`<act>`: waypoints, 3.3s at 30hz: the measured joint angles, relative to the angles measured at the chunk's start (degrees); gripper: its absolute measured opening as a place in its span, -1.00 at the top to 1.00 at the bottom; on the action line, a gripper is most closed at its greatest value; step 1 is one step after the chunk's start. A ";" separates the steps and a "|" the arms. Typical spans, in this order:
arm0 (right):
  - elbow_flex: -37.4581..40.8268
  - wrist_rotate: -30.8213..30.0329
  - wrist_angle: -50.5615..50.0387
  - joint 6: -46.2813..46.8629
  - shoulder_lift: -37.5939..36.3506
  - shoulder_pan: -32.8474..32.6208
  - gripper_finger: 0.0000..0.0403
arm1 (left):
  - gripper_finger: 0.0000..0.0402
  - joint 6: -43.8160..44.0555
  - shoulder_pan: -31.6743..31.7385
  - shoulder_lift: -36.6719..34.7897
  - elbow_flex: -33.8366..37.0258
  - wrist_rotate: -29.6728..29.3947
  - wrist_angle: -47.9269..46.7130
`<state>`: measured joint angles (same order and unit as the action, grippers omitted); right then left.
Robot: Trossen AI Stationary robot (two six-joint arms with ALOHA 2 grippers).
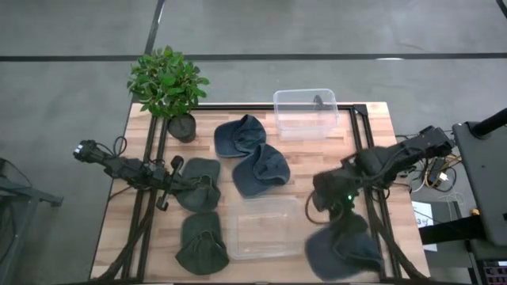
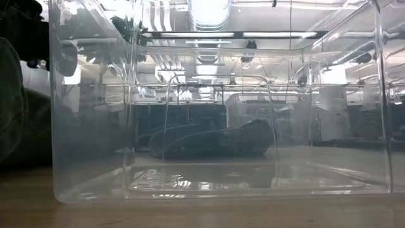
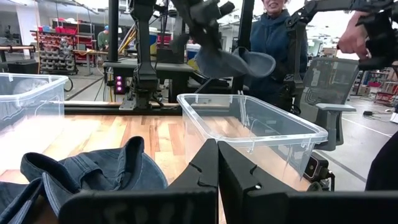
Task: Pick & Place hat
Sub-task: Put the bottom blue cap into the bottom transparent bin, then adjust the blue cap in the transparent bin to position it properly
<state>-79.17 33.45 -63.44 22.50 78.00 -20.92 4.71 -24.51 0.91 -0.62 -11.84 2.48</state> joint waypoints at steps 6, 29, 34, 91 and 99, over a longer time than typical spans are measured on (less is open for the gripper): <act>-6.68 -3.40 0.13 0.81 1.78 6.45 0.94 | 1.00 0.00 0.01 0.00 0.00 0.01 0.02; -45.12 2.83 -10.89 -6.25 37.27 18.46 0.94 | 1.00 0.00 0.00 0.00 0.00 0.00 0.04; -51.72 2.73 -15.05 -9.93 42.86 18.46 0.94 | 1.00 -0.11 0.02 0.00 0.00 0.00 0.08; -53.55 -2.54 -16.37 -14.60 43.23 20.51 0.02 | 1.00 32.57 0.02 2.63 0.02 -22.08 29.92; -53.55 -4.30 -12.70 -12.06 42.10 20.42 0.02 | 1.00 40.13 0.02 9.95 -1.56 -21.82 28.20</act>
<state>-132.73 29.15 -76.14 10.44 120.09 -0.49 44.84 -24.49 10.86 -2.19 -33.65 30.68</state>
